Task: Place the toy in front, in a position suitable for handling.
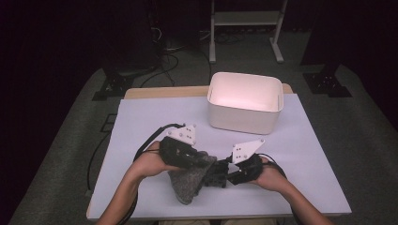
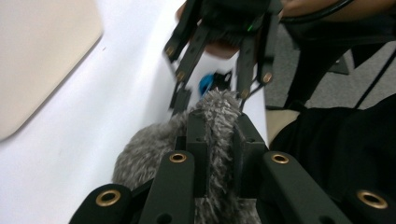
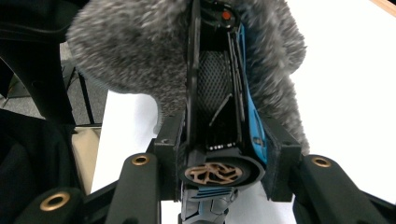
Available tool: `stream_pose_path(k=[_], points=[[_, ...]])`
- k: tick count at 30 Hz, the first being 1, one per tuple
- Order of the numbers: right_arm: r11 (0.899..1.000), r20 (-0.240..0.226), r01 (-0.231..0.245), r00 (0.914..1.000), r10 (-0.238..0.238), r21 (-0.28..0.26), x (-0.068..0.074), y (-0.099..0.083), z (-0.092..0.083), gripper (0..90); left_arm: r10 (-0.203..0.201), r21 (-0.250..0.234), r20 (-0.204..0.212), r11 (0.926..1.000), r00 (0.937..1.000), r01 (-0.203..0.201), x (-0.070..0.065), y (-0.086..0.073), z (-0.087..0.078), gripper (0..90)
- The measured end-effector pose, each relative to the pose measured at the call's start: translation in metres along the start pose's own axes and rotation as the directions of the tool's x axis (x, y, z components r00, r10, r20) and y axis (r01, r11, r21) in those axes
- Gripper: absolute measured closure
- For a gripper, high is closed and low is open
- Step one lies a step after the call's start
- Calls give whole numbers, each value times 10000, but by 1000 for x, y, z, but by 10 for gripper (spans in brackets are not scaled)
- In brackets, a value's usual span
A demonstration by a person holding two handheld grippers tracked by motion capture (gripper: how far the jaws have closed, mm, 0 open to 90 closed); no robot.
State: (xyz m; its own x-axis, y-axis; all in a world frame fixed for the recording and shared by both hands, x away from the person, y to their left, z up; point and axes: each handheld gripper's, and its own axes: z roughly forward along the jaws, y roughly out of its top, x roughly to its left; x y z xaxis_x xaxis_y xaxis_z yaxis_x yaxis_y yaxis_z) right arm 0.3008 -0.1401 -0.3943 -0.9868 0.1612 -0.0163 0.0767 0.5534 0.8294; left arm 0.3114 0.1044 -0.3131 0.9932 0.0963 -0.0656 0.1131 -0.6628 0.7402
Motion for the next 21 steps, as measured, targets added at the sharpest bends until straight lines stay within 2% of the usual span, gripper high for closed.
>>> stream_pose_path(k=[1, 2, 4, 6, 8, 10, 13, 16, 19, 21], points=[[10000, -9, -19, 10000, 19, -41, 0, -1, -1, 564, -126, 117, -99, 9999, 9999, 127, 2, -4, 0, 800], [10000, -26, -50, 10000, 50, -54, -1, -2, -1, 564, -283, 435, -208, 9986, 9994, 292, 4, -9, 2, 800], [9999, -28, -141, 9999, 140, -73, -1, -2, -1, 564, -465, 738, -121, 9962, 9988, 473, 5, -15, 9, 800], [9999, -29, -77, 10000, 77, -106, -1, -1, 0, 563, -536, 719, -61, 9960, 9985, 539, 6, -19, 12, 800], [9999, -15, -90, 10000, 90, -109, -1, -2, 1, 562, -611, 388, 77, 9974, 9981, 608, 7, -20, 8, 801], [9999, 7, -109, 9999, 109, -81, -2, -2, 1, 562, -534, 51, 174, 9986, 9984, 533, 7, -16, 1, 801], [9999, -14, -81, 10000, 81, -77, -2, 0, 3, 562, -191, -84, 202, 9998, 9996, 193, 3, -4, -5, 801], [10000, -53, 29, 10000, -30, -74, 0, 3, 8, 562, 69, -76, 250, 9999, 9997, -67, -2, 9, -4, 800], [9998, -89, 216, 9997, -216, -50, 2, 6, 13, 560, 400, -254, 506, 9989, 9979, -387, -5, 22, -1, 800], [9996, -105, 290, 9995, -290, -19, 3, 7, 15, 559, 546, -171, 629, 9984, 9965, -536, -7, 26, 2, 800]])
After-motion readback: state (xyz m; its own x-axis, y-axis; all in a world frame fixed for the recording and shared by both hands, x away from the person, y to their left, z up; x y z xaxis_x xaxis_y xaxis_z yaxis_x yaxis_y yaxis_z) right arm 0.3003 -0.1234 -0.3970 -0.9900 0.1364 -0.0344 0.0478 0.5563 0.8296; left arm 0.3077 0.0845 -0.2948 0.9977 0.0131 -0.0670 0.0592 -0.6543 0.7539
